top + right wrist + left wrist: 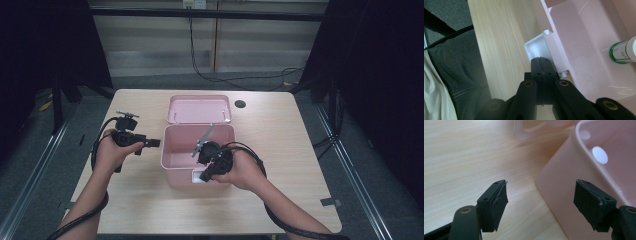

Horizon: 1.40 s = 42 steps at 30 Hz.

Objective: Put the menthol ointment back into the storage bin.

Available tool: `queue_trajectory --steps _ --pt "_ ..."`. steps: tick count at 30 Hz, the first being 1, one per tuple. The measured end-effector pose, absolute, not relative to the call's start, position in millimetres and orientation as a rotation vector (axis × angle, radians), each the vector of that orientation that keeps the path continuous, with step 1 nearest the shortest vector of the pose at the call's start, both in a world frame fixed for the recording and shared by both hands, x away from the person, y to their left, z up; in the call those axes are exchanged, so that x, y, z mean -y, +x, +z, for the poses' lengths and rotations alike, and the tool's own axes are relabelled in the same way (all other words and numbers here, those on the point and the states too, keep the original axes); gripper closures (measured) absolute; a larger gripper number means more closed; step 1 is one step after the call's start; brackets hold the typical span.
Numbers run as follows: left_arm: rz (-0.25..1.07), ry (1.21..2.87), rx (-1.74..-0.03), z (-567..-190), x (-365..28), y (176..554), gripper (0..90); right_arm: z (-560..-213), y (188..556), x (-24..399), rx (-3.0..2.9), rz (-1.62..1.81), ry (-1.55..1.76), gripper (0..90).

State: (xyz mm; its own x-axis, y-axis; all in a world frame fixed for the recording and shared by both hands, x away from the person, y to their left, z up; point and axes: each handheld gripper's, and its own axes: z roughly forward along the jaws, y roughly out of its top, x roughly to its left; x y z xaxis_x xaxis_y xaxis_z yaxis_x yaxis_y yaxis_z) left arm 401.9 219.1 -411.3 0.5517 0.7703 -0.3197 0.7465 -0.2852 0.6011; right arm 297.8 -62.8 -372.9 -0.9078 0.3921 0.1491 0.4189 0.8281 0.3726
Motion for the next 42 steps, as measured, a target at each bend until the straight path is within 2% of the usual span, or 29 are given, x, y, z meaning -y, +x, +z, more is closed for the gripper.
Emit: queue_trajectory --steps 15,25,42 --pt "0.065 2.061 -1.308 -399.9 -220.0 431.1 26.2 -373.4 297.3 63.2 2.941 -0.629 -0.652 90.0" --pt "0.057 2.052 -1.344 -382.5 -206.8 454.4 25.6 -374.3 298.4 64.9 2.937 -0.648 -0.629 90.0" --pt "0.039 2.086 -1.358 -372.9 -178.4 493.4 31.8 -375.3 301.8 65.9 2.913 -0.667 -0.622 90.0"
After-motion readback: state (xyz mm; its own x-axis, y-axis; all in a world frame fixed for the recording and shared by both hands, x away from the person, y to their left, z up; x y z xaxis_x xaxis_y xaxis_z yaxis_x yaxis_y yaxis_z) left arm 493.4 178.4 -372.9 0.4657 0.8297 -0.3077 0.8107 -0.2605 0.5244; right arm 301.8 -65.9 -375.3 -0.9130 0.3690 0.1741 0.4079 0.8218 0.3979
